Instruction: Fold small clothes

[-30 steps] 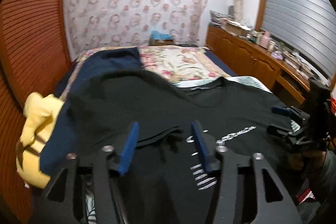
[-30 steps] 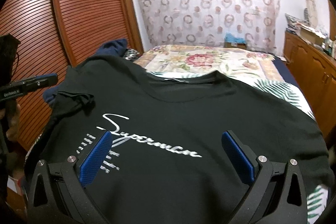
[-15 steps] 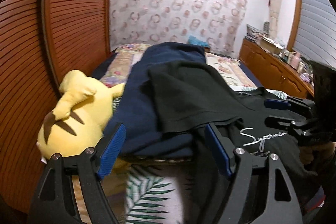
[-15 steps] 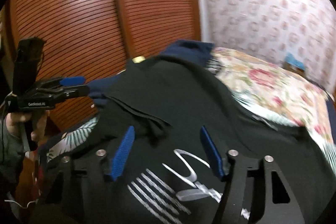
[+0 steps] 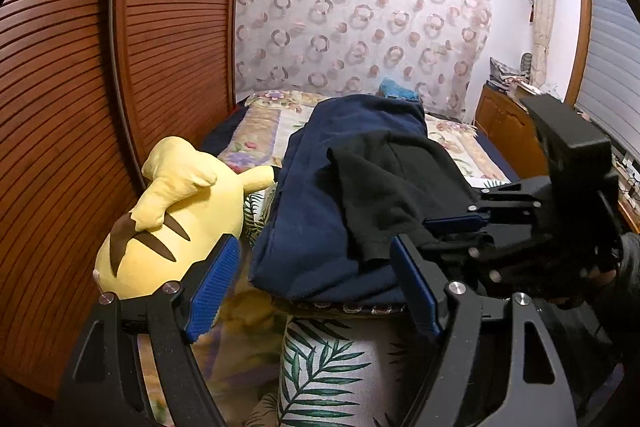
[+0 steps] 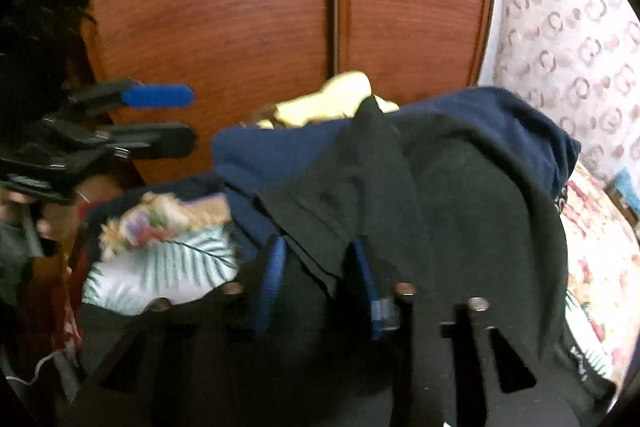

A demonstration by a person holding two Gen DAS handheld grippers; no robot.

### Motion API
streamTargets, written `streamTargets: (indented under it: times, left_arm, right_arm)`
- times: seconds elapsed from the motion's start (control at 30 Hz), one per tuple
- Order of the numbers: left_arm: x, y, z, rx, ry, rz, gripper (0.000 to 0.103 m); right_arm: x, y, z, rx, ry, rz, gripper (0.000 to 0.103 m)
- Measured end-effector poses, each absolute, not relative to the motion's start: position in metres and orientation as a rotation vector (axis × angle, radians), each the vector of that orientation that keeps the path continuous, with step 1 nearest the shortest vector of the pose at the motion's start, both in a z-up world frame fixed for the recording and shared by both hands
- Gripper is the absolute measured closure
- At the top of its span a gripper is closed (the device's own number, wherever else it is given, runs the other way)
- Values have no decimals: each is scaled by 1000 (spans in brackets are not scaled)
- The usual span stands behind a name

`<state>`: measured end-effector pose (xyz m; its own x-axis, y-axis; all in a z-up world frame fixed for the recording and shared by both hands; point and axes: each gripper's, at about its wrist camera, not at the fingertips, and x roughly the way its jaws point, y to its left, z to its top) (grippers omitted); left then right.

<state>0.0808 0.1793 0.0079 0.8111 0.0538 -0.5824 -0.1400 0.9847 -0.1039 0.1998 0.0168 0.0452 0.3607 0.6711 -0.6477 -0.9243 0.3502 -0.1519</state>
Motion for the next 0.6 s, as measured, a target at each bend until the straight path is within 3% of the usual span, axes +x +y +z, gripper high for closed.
streamTargets:
  times: [0.1,0.17,0.6]
  left_arm:
    - [82,175,10,-137,614,94,25]
    - [82,171,12,-133,609,83,25]
    - [93,148,16,-106,602,23,25]
  right_arm:
    - [206,14,49,-534,527,1119,96]
    - [207,7,55,-483,522,1127,99]
    - [232,-71,73,-133,532,959,100]
